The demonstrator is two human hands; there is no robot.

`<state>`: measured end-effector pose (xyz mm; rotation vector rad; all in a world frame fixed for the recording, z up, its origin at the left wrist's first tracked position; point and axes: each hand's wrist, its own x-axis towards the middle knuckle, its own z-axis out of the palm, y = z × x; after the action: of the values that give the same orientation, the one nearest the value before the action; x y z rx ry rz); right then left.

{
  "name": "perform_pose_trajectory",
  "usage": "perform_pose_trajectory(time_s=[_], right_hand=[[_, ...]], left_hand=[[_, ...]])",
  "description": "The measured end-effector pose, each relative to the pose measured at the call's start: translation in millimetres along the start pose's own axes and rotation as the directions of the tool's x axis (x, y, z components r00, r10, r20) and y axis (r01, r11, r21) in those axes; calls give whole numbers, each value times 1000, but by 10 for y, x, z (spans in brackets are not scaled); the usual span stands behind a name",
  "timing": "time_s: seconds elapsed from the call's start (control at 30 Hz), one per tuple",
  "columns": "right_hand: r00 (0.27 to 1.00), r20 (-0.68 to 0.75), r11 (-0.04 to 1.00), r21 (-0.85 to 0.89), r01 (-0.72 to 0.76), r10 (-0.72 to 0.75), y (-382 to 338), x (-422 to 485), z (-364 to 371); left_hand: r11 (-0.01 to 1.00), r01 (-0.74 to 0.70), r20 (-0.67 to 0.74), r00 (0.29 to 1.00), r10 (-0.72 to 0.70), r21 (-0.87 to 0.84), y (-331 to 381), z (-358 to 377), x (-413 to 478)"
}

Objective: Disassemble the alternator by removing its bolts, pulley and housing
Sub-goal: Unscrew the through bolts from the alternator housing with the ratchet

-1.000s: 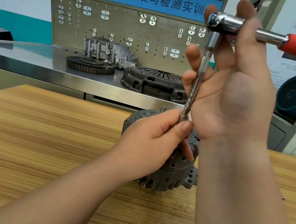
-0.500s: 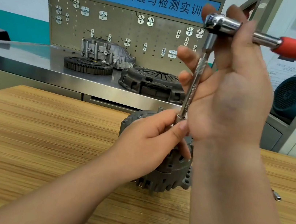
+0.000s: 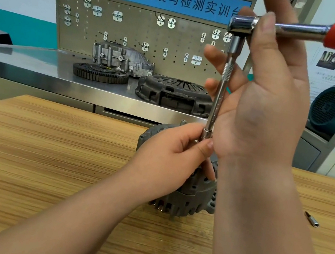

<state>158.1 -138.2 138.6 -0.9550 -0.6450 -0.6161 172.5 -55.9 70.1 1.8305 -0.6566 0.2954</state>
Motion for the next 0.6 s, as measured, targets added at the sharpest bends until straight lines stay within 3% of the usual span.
perform_pose_trajectory(time_s=[0.27,0.5,0.6], right_hand=[[991,26,982,135,-130,128,-30,28,-36],[994,32,987,-118,110,-107,14,-14,21],[995,16,990,-96,105,-103,17,-6,20]], left_hand=[[1000,-21,11,1000,21,-10,-7,-16,-33],[999,48,11,999,-48,-19,52,-11,-19],[999,36,11,999,-36,2,40,-7,-12]])
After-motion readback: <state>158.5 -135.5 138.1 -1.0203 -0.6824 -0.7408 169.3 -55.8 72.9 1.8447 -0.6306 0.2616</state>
